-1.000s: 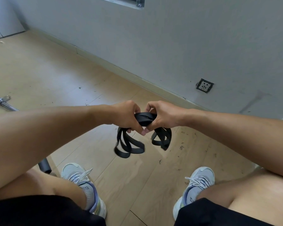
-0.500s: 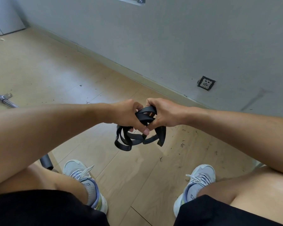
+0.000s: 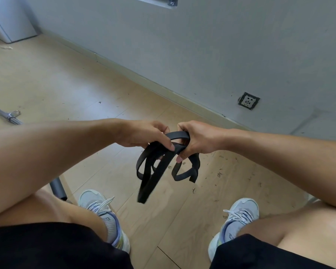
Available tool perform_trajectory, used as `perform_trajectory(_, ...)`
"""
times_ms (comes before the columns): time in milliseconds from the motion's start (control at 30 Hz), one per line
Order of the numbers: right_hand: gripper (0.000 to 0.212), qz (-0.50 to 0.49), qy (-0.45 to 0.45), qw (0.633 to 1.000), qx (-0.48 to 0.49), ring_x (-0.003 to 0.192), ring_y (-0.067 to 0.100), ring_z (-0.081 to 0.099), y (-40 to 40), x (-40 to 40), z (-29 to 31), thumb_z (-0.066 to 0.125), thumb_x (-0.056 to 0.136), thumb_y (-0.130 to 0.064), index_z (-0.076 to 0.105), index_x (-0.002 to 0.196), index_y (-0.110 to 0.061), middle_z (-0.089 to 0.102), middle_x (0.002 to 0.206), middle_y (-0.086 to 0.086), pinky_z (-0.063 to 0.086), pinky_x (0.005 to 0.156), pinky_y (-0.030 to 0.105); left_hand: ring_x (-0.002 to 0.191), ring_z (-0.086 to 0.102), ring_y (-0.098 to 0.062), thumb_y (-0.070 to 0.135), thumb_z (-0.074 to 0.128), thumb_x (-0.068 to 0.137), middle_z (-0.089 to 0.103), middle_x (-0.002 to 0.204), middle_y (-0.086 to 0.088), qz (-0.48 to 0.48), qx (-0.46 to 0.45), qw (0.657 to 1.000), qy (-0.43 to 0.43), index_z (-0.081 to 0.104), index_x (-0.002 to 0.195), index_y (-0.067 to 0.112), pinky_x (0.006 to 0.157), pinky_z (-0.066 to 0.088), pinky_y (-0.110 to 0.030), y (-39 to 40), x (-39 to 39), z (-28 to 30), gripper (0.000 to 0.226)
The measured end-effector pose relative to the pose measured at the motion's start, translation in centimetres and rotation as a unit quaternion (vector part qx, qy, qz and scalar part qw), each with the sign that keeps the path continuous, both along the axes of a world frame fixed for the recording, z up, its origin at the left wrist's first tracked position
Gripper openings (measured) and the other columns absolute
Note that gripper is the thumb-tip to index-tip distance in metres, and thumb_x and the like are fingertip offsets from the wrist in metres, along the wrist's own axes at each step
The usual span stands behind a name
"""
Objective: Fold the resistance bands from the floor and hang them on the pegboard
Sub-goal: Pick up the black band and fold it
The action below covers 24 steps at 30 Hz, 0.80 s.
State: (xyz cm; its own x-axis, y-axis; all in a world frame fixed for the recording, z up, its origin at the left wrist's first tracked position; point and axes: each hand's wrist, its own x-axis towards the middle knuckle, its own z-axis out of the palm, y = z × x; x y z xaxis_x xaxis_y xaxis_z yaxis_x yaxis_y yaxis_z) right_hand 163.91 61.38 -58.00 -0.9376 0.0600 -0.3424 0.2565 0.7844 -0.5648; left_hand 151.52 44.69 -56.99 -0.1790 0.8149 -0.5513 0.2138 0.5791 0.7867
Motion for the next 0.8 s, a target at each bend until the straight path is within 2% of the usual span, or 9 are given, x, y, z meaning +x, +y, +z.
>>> perform_trajectory(67,0.050,0.000,-0.006,1.000,-0.005,0.068,0.012,0.060,0.0,0.1,-0.1,0.097,0.069,-0.032,0.052,0.087,-0.019,0.064,0.079,-0.002,0.046,0.058,0.024,0.083,0.073,-0.029,0.008,0.075,0.087,0.071,0.098,-0.024,-0.013,0.003,1.000,0.005,0.055,0.100,0.007,0.084,0.060,-0.042,-0.1,0.0,-0.1,0.024)
perform_trajectory(167,0.042,-0.006,-0.010,1.000,-0.025,0.061,0.008,0.057,0.1,0.1,-0.1,0.094,0.074,-0.030,0.056,0.087,-0.016,0.061,0.073,-0.005,0.044,0.057,0.023,0.076,0.071,-0.024,0.008,0.081,0.083,0.072,0.088,-0.014,-0.023,0.017,0.999,0.029,0.055,0.097,0.007,0.075,0.058,-0.034,0.0,0.1,-0.3,0.029)
perform_trajectory(267,0.038,-0.017,-0.018,0.998,-0.050,0.063,0.010,0.058,0.2,0.2,-0.1,0.091,0.077,-0.027,0.060,0.090,-0.010,0.061,0.073,-0.002,0.047,0.061,0.028,0.074,0.068,-0.021,0.017,0.085,0.080,0.069,0.086,-0.011,-0.027,0.022,0.998,0.048,0.054,0.093,0.009,0.074,0.055,-0.031,0.2,0.3,-0.2,0.035)
perform_trajectory(333,0.035,-0.025,-0.025,0.998,-0.060,0.067,0.012,0.061,0.3,0.2,0.1,0.091,0.077,-0.026,0.059,0.087,-0.015,0.063,0.074,-0.002,0.048,0.065,0.030,0.075,0.066,-0.019,0.026,0.087,0.077,0.067,0.084,-0.009,-0.037,0.018,0.997,0.061,0.054,0.094,0.010,0.072,0.052,-0.029,0.3,0.5,0.0,0.040)
perform_trajectory(467,0.034,-0.044,-0.040,0.995,-0.085,0.067,0.013,0.066,0.3,0.2,0.1,0.091,0.077,-0.025,0.059,0.086,-0.016,0.066,0.073,-0.002,0.051,0.064,0.027,0.059,0.058,-0.009,0.035,0.091,0.071,0.059,0.068,0.004,-0.037,0.010,0.993,0.107,0.053,0.088,0.015,0.054,0.043,-0.018,0.4,1.4,-0.1,0.046)
perform_trajectory(567,0.038,-0.048,-0.046,0.994,-0.083,0.069,0.015,0.070,0.2,0.2,0.2,0.094,0.074,-0.028,0.061,0.087,-0.015,0.071,0.077,0.000,0.055,0.064,0.026,0.049,0.053,-0.002,0.026,0.090,0.072,0.057,0.058,0.011,-0.025,0.019,0.985,0.167,0.055,0.080,0.018,0.043,0.037,-0.010,0.8,1.6,-0.6,0.037)
perform_trajectory(667,0.034,-0.040,-0.052,0.995,-0.075,0.081,0.023,0.078,0.3,0.2,0.2,0.092,0.076,-0.022,0.062,0.092,-0.014,0.075,0.085,0.005,0.059,0.071,0.028,0.049,0.057,-0.001,0.013,0.083,0.077,0.062,0.056,0.011,-0.019,0.023,0.982,0.186,0.058,0.076,0.019,0.042,0.037,-0.009,1.0,1.4,-0.5,0.026)
perform_trajectory(733,0.034,-0.040,-0.054,0.995,-0.074,0.080,0.021,0.078,0.4,0.2,0.3,0.091,0.077,-0.019,0.063,0.094,-0.012,0.076,0.085,0.005,0.060,0.071,0.028,0.051,0.061,0.000,0.010,0.081,0.078,0.066,0.060,0.009,-0.020,0.027,0.984,0.177,0.057,0.077,0.018,0.044,0.040,-0.010,0.9,1.4,-0.3,0.025)
perform_trajectory(800,0.035,-0.038,-0.051,0.996,-0.069,0.073,0.015,0.075,0.5,0.1,0.4,0.092,0.076,-0.019,0.063,0.093,-0.011,0.074,0.082,0.002,0.055,0.064,0.022,0.062,0.070,-0.005,0.009,0.081,0.081,0.073,0.073,0.001,-0.017,0.033,0.988,0.153,0.056,0.082,0.016,0.051,0.046,-0.012,0.9,1.3,-0.3,0.026)
